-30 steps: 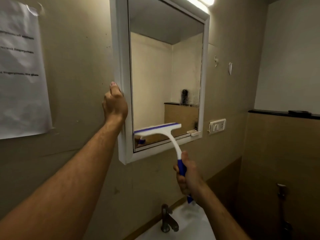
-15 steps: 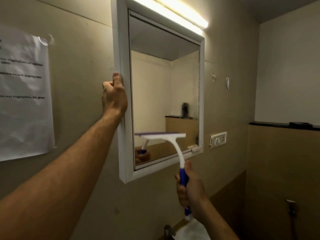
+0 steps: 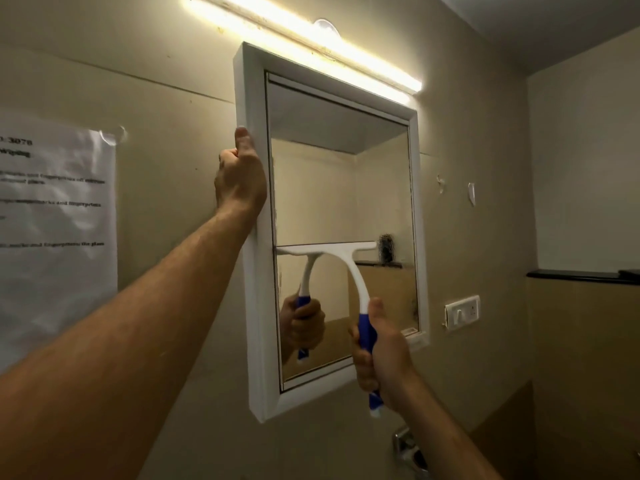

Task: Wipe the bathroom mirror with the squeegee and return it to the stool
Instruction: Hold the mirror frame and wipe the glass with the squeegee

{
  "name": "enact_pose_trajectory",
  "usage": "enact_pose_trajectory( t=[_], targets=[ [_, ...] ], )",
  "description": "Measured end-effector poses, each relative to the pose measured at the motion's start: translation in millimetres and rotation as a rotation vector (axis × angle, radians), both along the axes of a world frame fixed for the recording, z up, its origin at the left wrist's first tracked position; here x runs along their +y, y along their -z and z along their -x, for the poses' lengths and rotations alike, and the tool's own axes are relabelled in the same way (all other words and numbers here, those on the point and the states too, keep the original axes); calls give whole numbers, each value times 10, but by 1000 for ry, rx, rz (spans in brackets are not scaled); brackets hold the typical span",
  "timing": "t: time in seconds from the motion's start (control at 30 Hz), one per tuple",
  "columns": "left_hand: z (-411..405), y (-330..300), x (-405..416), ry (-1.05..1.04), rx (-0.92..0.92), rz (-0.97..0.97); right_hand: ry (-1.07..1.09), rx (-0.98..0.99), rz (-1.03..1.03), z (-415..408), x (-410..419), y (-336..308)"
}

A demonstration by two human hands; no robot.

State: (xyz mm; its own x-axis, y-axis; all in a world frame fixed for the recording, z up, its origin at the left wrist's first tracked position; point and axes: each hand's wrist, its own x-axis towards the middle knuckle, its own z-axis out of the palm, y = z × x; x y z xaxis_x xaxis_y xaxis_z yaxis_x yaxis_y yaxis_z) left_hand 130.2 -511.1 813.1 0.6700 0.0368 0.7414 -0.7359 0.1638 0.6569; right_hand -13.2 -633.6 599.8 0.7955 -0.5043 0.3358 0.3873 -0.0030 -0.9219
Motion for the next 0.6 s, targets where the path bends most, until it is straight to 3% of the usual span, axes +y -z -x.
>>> enact_pose_trajectory(
  t=[0.17,0.33,0.6],
  targets=[
    [51,-373,-7,-86,27,-18,-20,-181,-17,-75,-71,-899],
    [34,-459,-3,-365,34,-173,-102,-275,-29,-140,-72,-1698],
    [1,-337,-33,-481,-121,-172,3,-285,144,-233,-281,-1178]
  ],
)
